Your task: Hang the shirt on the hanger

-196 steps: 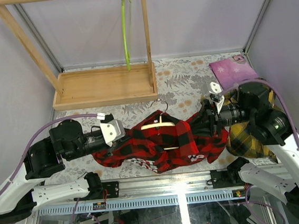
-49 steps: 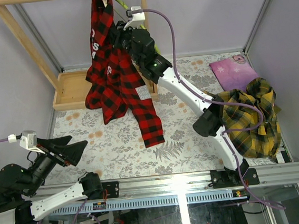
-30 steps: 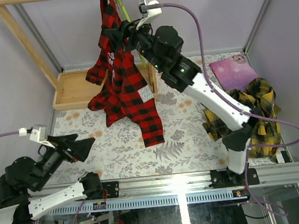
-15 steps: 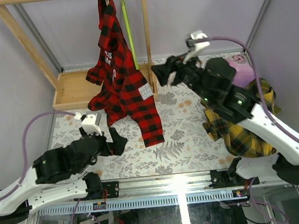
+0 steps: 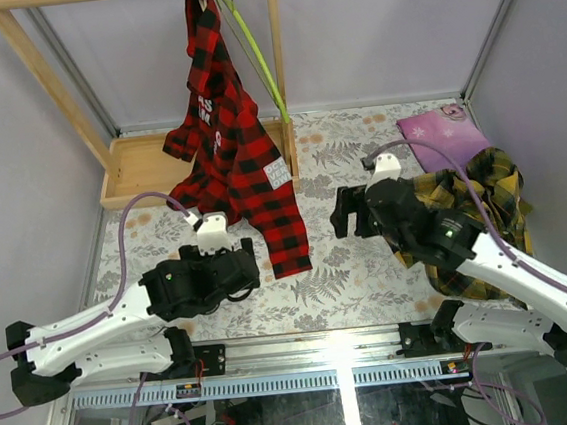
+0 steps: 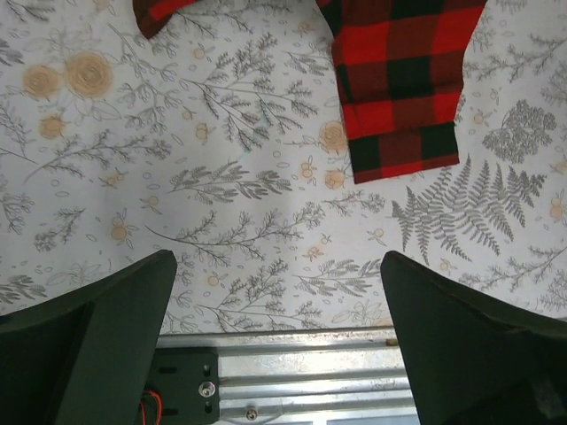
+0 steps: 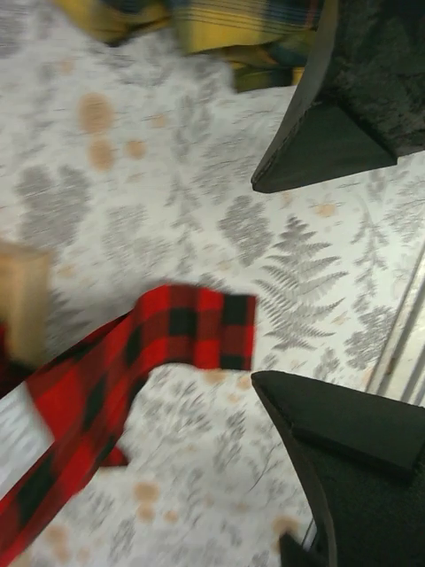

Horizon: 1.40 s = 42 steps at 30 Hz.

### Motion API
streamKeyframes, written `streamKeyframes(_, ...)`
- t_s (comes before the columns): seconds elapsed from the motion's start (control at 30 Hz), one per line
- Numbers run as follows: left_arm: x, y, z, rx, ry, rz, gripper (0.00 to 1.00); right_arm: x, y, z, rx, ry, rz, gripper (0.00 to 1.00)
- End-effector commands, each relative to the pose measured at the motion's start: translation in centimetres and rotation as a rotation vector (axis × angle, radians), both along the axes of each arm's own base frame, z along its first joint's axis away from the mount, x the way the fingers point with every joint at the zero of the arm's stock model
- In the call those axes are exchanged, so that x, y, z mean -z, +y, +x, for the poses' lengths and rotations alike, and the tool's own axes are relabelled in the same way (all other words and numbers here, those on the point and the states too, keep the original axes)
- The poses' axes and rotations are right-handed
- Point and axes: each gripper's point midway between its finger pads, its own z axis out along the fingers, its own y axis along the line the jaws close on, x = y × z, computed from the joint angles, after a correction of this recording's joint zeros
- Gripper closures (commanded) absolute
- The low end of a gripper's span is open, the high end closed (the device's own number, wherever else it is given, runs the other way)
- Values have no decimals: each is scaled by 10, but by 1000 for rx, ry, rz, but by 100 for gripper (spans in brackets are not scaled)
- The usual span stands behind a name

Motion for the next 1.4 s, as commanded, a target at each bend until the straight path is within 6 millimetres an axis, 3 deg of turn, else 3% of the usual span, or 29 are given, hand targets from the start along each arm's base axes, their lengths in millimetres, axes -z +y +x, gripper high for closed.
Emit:
streamKeyframes(0.0, -40, 7, 20, -57, -149, -27, 0, 50, -9, -17, 107, 200, -3, 4)
streamKeyframes(0.03, -48, 5, 22, -57, -169, -46, 0, 60, -10, -19, 115, 224, -13, 0)
streamKeyframes(0.2, -104, -1, 37, -73, -290, -134, 0, 103, -16, -24, 73, 241, -102, 1)
streamKeyframes(0.43, -220, -18, 72, -68, -573, -177, 0, 116, -21, -32, 17, 227, -116, 1)
streamKeyframes(0.57, -273, -21, 120, -133, -615, -111, 0, 120, -24, -37, 9, 243, -125, 1)
streamKeyframes(0.7, -299, -20, 171, -147, -617, -111, 0, 121, -21, -42, -9, 248, -96, 1)
streamKeyframes(0.87, -316, -24, 213, -163, -652, -86, 0, 122, -20, -47, -22, 250, -56, 1)
streamKeyframes(1.03, -311, -9, 249, -241, -647, 7, 1, 124, -21, -52, -25, 268, -39, 1)
streamKeyframes(1.27, -279, 7, 286, -278, -581, 90, 20, 129, -18, -55, -31, 288, -18, 1)
streamKeyframes(1.37, -270, 11, 295, -273, -560, 97, 34, 130, -14, -56, -42, 293, -12, 0)
